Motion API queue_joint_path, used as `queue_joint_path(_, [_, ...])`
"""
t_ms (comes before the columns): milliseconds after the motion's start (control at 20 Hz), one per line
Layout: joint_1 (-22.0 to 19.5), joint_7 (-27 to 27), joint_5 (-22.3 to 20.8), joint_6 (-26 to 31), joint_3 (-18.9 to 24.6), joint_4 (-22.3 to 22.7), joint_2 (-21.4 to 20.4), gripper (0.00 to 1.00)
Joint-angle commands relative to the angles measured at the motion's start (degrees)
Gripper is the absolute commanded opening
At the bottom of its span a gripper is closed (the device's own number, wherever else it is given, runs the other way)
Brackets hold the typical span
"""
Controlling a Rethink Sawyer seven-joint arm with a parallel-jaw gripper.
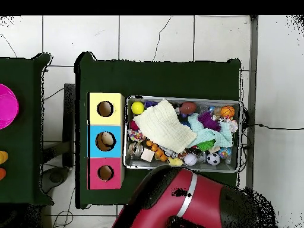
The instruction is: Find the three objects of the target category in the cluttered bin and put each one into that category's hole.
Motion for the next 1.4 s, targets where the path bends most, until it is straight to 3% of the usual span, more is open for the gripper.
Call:
queue_joint_path(50, [0.67, 11.81, 11.55, 12.81, 9.75, -18.30, 13.99, 1.00])
queue_joint_path(400, [0.44, 12.35, 10.16, 13.24, 10.18, -20.59, 16.57, 1.00])
queue_joint_path(600, [1.39, 11.07, 10.82, 14.71, 10.12, -18.02, 13.30, 1.00])
queue_joint_path(700, [2.46, 9.86, 12.37, 18.02, 10.48, -13.59, 7.92, 1.00])
queue_joint_path(850, [4.95, 8.79, 16.27, 25.08, 11.10, -4.69, -4.80, 1.00])
queue_joint_path(1000, [8.34, 8.95, 21.20, 32.65, 10.62, 0.67, -15.72, 1.00])
queue_joint_path(1250, [15.78, 7.38, 25.85, 48.06, 4.56, 2.80, -27.31, 1.00])
queue_joint_path(1400, [19.67, 6.14, 24.64, 55.60, 0.08, 1.88, -30.68, 1.00])
